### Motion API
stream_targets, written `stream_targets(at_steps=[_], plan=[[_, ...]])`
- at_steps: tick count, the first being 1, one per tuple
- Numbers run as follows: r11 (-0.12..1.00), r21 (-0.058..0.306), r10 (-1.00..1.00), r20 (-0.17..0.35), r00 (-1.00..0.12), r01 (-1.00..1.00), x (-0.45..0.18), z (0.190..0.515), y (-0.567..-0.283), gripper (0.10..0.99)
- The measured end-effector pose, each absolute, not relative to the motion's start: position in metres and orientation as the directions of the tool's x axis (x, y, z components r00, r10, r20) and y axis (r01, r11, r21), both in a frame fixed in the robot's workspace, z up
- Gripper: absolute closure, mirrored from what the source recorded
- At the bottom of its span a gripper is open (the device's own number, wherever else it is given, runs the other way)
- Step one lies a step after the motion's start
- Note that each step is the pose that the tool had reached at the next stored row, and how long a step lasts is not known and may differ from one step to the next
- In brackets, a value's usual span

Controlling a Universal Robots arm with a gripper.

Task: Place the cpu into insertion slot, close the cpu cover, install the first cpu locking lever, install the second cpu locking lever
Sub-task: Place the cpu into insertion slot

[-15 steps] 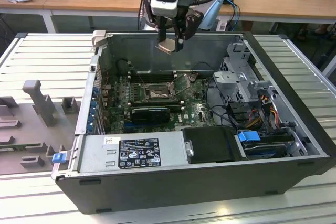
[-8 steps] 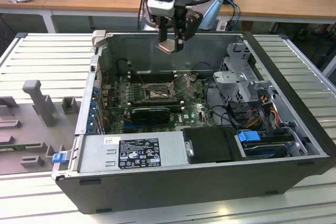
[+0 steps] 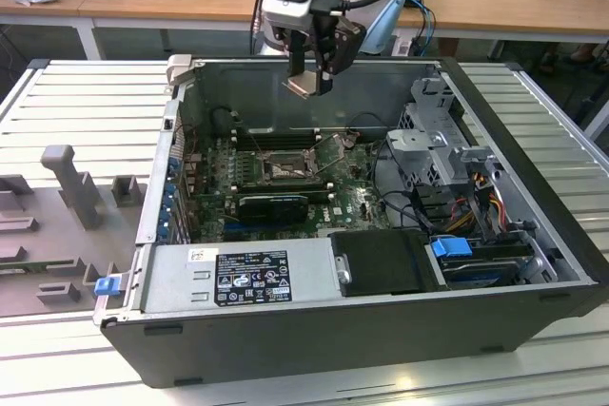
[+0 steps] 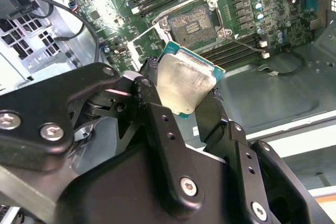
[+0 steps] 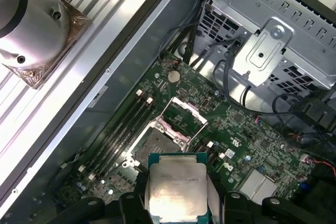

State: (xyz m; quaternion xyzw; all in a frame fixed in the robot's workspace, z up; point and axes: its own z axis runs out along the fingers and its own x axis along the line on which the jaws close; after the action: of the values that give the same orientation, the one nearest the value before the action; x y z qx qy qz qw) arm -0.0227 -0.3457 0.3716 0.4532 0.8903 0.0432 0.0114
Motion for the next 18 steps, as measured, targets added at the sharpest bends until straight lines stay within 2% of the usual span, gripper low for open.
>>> stream_targets(at_steps=[18], plan=[[0.486, 0.087, 0.872, 0.019, -0.489, 0.870, -0.0228, 0.3701, -0.3456, 0.561]])
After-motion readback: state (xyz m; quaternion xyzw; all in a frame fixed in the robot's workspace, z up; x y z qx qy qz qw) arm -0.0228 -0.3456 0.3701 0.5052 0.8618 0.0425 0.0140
